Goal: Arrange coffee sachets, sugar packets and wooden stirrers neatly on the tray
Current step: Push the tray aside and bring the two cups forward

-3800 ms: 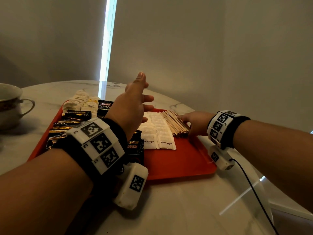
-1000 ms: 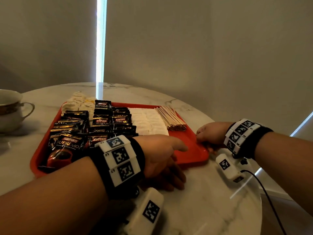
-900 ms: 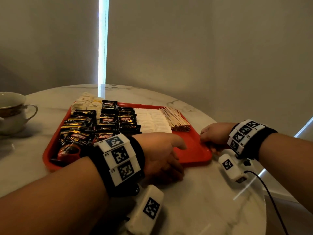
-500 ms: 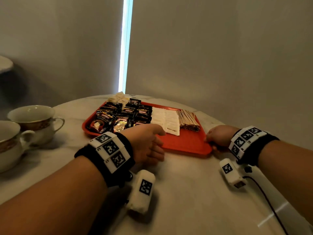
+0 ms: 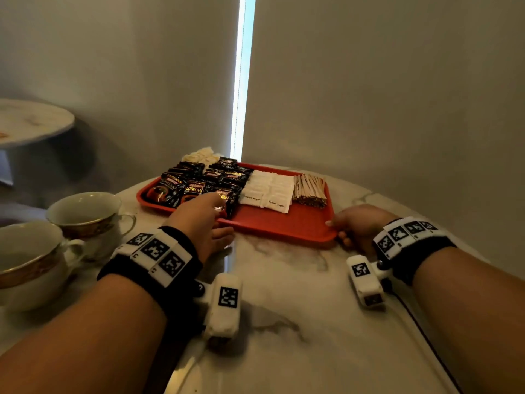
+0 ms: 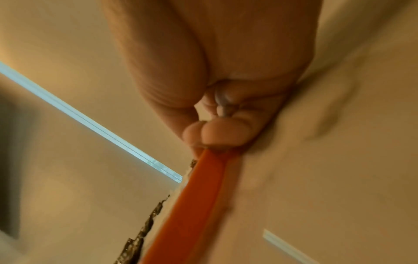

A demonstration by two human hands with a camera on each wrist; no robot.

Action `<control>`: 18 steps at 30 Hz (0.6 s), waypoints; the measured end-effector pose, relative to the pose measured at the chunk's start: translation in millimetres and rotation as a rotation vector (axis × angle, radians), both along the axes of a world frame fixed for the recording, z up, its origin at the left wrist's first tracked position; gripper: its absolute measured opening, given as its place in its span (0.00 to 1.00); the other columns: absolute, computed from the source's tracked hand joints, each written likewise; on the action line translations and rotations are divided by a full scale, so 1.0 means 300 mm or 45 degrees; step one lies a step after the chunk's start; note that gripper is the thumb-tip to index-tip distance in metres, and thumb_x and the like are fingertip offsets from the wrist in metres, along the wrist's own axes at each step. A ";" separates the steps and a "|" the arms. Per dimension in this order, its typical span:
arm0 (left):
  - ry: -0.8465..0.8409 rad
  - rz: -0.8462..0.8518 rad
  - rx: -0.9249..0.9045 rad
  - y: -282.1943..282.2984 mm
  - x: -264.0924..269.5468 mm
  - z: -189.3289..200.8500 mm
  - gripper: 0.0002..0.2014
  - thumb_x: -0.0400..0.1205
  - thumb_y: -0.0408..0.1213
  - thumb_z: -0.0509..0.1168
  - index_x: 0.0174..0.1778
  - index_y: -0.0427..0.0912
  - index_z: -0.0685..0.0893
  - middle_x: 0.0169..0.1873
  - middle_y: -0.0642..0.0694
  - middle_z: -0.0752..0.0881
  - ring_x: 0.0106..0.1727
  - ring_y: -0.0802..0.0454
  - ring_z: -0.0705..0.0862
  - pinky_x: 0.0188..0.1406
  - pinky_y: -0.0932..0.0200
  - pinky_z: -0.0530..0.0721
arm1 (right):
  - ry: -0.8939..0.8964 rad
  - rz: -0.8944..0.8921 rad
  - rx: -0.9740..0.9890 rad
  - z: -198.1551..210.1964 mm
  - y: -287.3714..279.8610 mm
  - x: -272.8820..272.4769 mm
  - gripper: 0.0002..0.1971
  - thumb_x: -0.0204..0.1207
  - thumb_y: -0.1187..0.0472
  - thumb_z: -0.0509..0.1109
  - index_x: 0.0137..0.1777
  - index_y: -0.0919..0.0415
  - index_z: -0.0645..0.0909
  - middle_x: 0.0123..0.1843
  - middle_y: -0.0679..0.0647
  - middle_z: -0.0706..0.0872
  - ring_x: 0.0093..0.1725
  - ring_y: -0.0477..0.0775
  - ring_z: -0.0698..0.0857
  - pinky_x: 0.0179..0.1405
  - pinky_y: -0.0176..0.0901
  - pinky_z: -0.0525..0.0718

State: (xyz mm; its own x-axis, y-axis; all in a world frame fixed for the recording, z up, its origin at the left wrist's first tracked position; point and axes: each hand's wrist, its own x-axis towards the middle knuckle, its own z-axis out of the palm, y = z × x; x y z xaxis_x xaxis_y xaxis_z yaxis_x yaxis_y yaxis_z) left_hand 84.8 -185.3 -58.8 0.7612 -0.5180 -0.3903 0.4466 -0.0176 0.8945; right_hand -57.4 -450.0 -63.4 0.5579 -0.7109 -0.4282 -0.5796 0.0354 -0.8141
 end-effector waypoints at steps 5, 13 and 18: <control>-0.133 0.126 0.004 0.013 0.020 -0.002 0.19 0.86 0.33 0.62 0.74 0.36 0.76 0.62 0.38 0.84 0.63 0.36 0.86 0.42 0.52 0.86 | -0.112 -0.020 -0.013 -0.013 -0.017 0.009 0.05 0.77 0.69 0.75 0.49 0.66 0.82 0.26 0.54 0.79 0.20 0.46 0.75 0.15 0.34 0.73; -0.286 0.243 0.019 0.000 0.029 -0.017 0.22 0.84 0.24 0.68 0.74 0.39 0.74 0.68 0.35 0.81 0.48 0.52 0.85 0.49 0.58 0.91 | -0.221 0.050 -0.029 -0.021 -0.004 -0.002 0.16 0.78 0.74 0.71 0.65 0.73 0.79 0.33 0.60 0.83 0.21 0.48 0.80 0.15 0.34 0.77; -0.129 0.299 -0.016 -0.001 0.019 0.010 0.16 0.88 0.21 0.59 0.68 0.40 0.76 0.69 0.35 0.78 0.44 0.50 0.86 0.28 0.65 0.86 | -0.212 0.044 -0.071 -0.024 -0.006 0.004 0.14 0.79 0.74 0.70 0.64 0.75 0.80 0.29 0.59 0.81 0.21 0.49 0.79 0.14 0.35 0.76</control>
State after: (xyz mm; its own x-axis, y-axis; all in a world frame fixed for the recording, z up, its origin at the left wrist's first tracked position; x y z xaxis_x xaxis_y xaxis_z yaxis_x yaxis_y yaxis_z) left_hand 90.6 -185.7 -55.8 0.8961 -0.3265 -0.3007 0.3455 0.0879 0.9343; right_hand -56.0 -451.9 -70.6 0.6424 -0.7100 -0.2885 -0.4367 -0.0298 -0.8991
